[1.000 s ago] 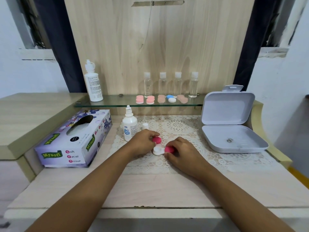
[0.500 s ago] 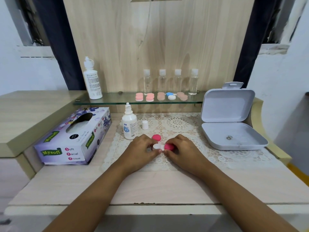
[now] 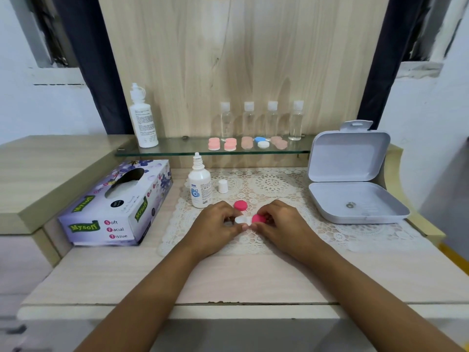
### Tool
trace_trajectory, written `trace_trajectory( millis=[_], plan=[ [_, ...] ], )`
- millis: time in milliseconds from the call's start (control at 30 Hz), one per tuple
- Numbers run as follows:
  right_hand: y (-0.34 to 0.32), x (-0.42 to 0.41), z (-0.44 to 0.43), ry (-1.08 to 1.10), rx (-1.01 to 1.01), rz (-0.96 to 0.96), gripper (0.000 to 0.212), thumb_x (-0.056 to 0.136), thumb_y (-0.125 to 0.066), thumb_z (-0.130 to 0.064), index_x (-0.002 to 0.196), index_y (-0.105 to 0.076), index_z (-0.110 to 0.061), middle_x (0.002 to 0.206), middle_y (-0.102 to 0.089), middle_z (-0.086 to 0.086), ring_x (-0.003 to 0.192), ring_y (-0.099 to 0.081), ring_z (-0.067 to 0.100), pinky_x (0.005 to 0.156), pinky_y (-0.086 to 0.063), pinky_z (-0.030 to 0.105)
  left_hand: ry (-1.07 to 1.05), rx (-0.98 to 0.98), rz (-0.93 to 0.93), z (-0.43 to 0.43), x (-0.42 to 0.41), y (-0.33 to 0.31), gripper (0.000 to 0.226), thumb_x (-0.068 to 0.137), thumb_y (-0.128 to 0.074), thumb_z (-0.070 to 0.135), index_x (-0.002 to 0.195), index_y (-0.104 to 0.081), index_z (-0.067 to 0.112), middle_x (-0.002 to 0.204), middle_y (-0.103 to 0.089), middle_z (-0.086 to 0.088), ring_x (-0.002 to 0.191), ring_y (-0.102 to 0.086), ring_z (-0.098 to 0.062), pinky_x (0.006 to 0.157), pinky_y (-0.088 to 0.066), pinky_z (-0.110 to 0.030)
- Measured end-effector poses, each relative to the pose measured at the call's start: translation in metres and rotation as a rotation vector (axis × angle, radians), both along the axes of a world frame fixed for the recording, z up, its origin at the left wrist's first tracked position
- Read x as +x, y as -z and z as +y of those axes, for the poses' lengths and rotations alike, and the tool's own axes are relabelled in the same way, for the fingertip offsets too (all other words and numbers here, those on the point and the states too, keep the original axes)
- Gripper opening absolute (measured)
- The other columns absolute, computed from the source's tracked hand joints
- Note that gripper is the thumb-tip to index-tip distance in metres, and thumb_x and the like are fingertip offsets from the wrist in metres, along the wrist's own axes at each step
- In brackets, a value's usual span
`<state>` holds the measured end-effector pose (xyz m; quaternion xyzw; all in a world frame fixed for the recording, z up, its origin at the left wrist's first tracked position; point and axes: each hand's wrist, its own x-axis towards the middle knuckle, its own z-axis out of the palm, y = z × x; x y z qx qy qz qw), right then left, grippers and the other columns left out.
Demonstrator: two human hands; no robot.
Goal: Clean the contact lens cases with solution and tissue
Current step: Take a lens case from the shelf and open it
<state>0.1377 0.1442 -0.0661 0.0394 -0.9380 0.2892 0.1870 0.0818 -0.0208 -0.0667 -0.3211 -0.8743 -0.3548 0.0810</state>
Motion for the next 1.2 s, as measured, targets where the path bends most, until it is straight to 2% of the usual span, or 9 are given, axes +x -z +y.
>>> trace_trajectory(
  millis=[133, 333, 433, 533, 767, 867, 967, 1033, 1200],
  plan=[
    [0.001, 0.002, 0.003, -0.076, 0.055, 0.035, 0.021, 0.086, -0.063, -0.024, 0.103, -0.064, -0.012, 0.093, -0.051, -0.005, 0.085, -0.048, 0.01, 0.069, -0.032, 0.008, 0.008, 0.003, 0.003, 0.0, 0.0, 0.001, 0.026, 0.081, -0.071, 0.027, 0.103, -0.071, 0.015, 0.098, -0.059, 0.009, 0.092, -0.054, -0.005, 0.072, -0.034, -0.001],
    [0.004, 0.003, 0.0, -0.104, 0.049, 0.019, 0.032, 0.087, -0.054, -0.013, 0.118, -0.061, -0.014, 0.105, -0.053, 0.0, 0.101, -0.051, 0.012, 0.085, -0.032, 0.013, 0.015, 0.01, 0.015, 0.0, 0.0, 0.001, 0.027, 0.081, -0.07, 0.026, 0.105, -0.07, 0.013, 0.096, -0.056, 0.01, 0.09, -0.052, -0.003, 0.071, -0.032, 0.002],
    [0.004, 0.002, 0.0, -0.055, 0.005, 0.016, 0.039, 0.087, -0.059, -0.026, 0.125, -0.055, -0.018, 0.105, -0.046, -0.004, 0.108, -0.048, 0.013, 0.087, -0.033, 0.015, 0.014, 0.012, 0.01, 0.0, 0.001, 0.001, 0.028, 0.08, -0.071, 0.03, 0.104, -0.07, 0.014, 0.097, -0.057, 0.01, 0.09, -0.054, -0.004, 0.072, -0.034, 0.0],
    [0.001, 0.003, 0.0, -0.013, -0.012, -0.025, 0.047, 0.081, -0.066, -0.04, 0.122, -0.054, -0.02, 0.1, -0.044, -0.007, 0.098, -0.047, 0.009, 0.076, -0.035, 0.013, 0.015, 0.0, 0.01, 0.0, 0.0, 0.001, 0.03, 0.08, -0.071, 0.032, 0.104, -0.07, 0.015, 0.097, -0.056, 0.011, 0.092, -0.053, -0.004, 0.073, -0.035, -0.002],
    [-0.006, 0.007, 0.001, -0.13, -0.032, -0.051, 0.047, 0.085, -0.055, -0.007, 0.13, -0.051, -0.021, 0.112, -0.062, -0.002, 0.106, -0.054, 0.014, 0.086, -0.037, 0.015, 0.008, 0.017, 0.015, 0.0, 0.001, 0.002, 0.026, 0.081, -0.07, 0.027, 0.104, -0.07, 0.015, 0.095, -0.057, 0.007, 0.091, -0.055, -0.007, 0.072, -0.034, -0.003],
    [-0.002, 0.004, 0.001, -0.083, -0.021, -0.022, 0.049, 0.083, -0.064, -0.024, 0.13, -0.05, -0.022, 0.11, -0.053, -0.002, 0.106, -0.051, 0.013, 0.092, -0.04, 0.024, 0.011, 0.01, 0.021, 0.0, 0.002, 0.001, 0.027, 0.081, -0.07, 0.029, 0.104, -0.07, 0.015, 0.095, -0.057, 0.008, 0.091, -0.054, -0.007, 0.072, -0.035, -0.004],
    [0.0, 0.002, 0.003, -0.024, -0.007, -0.004, 0.049, 0.08, -0.069, -0.035, 0.124, -0.053, -0.02, 0.099, -0.047, -0.006, 0.095, -0.048, 0.01, 0.082, -0.037, 0.019, 0.004, 0.0, 0.029, 0.0, 0.001, 0.002, 0.028, 0.081, -0.07, 0.03, 0.104, -0.07, 0.015, 0.097, -0.058, 0.007, 0.093, -0.054, -0.008, 0.073, -0.035, -0.005],
    [-0.003, 0.002, 0.003, -0.047, 0.007, -0.005, 0.044, 0.083, -0.066, -0.029, 0.124, -0.054, -0.019, 0.1, -0.055, -0.003, 0.091, -0.049, 0.01, 0.08, -0.038, 0.018, 0.0, 0.002, 0.029, 0.0, 0.001, 0.002, 0.027, 0.081, -0.07, 0.029, 0.104, -0.07, 0.014, 0.097, -0.059, 0.006, 0.093, -0.055, -0.008, 0.072, -0.035, -0.003],
    [-0.005, 0.007, 0.003, -0.138, -0.027, -0.012, 0.046, 0.087, -0.056, -0.012, 0.131, -0.049, -0.021, 0.118, -0.059, 0.0, 0.11, -0.052, 0.014, 0.087, -0.035, 0.016, 0.003, 0.004, 0.027, 0.0, 0.001, 0.001, 0.027, 0.081, -0.07, 0.028, 0.104, -0.07, 0.014, 0.095, -0.057, 0.007, 0.089, -0.053, -0.006, 0.07, -0.034, -0.001]
  ],
)
